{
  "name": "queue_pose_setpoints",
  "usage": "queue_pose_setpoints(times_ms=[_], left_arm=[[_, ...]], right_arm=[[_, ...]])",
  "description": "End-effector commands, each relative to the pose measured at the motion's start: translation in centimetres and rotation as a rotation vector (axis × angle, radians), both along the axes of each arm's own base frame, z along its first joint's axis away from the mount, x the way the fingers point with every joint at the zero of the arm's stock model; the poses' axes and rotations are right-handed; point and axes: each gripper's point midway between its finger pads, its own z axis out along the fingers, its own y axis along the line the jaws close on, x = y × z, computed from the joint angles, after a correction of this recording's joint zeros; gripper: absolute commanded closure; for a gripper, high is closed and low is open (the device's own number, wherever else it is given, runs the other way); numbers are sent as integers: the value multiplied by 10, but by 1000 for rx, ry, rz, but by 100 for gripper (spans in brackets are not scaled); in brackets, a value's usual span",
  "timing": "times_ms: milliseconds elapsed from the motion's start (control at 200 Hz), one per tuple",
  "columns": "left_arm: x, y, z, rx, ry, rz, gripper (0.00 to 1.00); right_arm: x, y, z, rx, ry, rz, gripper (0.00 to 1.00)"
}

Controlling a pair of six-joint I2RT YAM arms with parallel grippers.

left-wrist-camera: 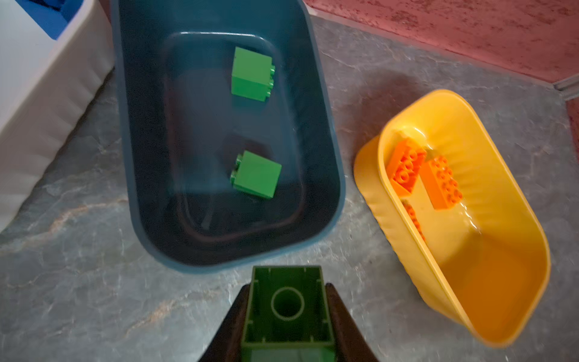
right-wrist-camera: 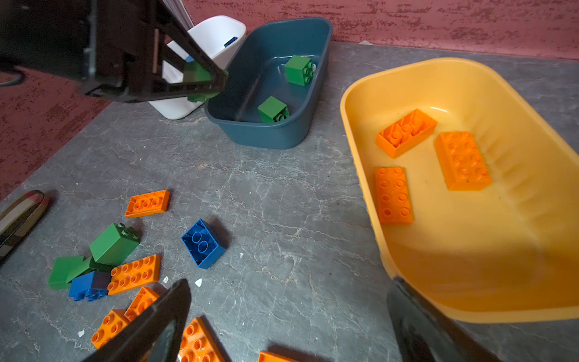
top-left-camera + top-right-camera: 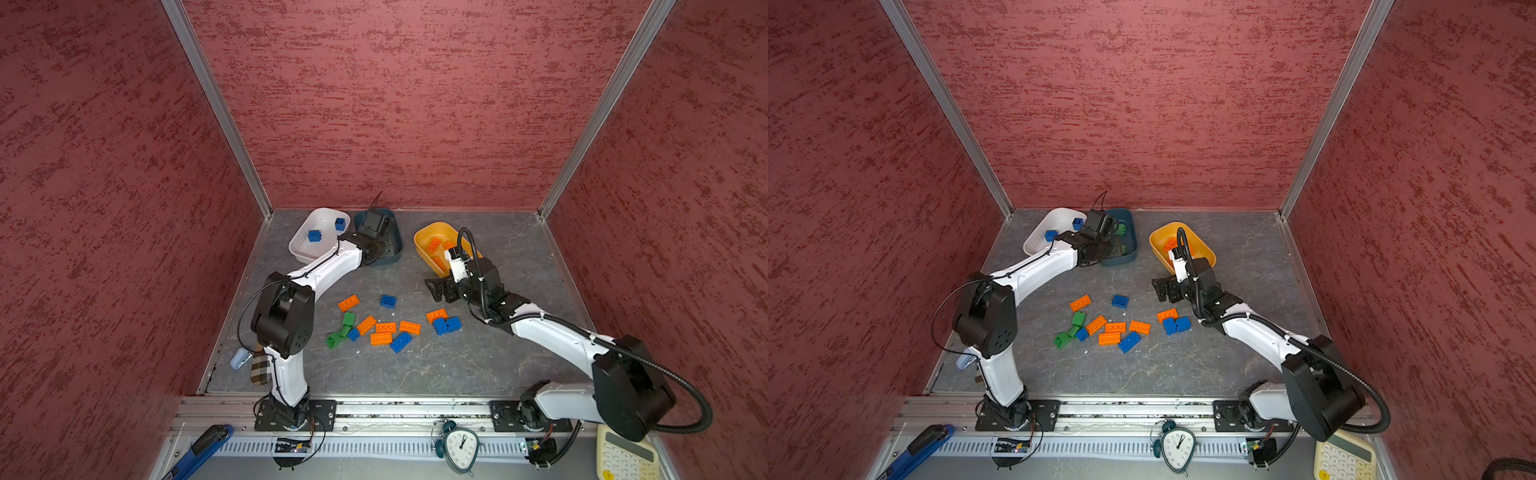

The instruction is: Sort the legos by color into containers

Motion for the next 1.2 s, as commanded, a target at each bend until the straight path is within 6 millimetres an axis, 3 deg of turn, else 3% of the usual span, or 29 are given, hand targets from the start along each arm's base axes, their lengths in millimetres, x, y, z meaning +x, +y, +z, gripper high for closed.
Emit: queue_pose_setpoints(times_ms=[0,230,361,541,661,786,967,1117,1197], left_arm=[[28,3,1,44,-44,28,73],[81,5,-7,33,-64,69,68],[93,5,-7,35,-41,69,47],[86,1,20,11,-101,36,27],[68,4,33,-12,-117,33,19],[39,11,34,3,-108,27,8],[-22,33,11,73,-27,37,0],[-82,30,-5,78,56,-137,1],[-112,41,-17,117,100,-184,1]], right_arm=[[2,-5,9,10,-30,-43,1],[0,-7,6,8,-8,-53,1],[-2,-6,5,-1,0,-37,1],[-5,-1,3,-2,8,-2,1],[-10,11,2,9,19,76,1],[-14,24,2,5,12,148,1],[-5,31,2,-2,-4,146,1],[1,34,1,0,-14,140,1],[4,34,1,-3,-20,133,1]])
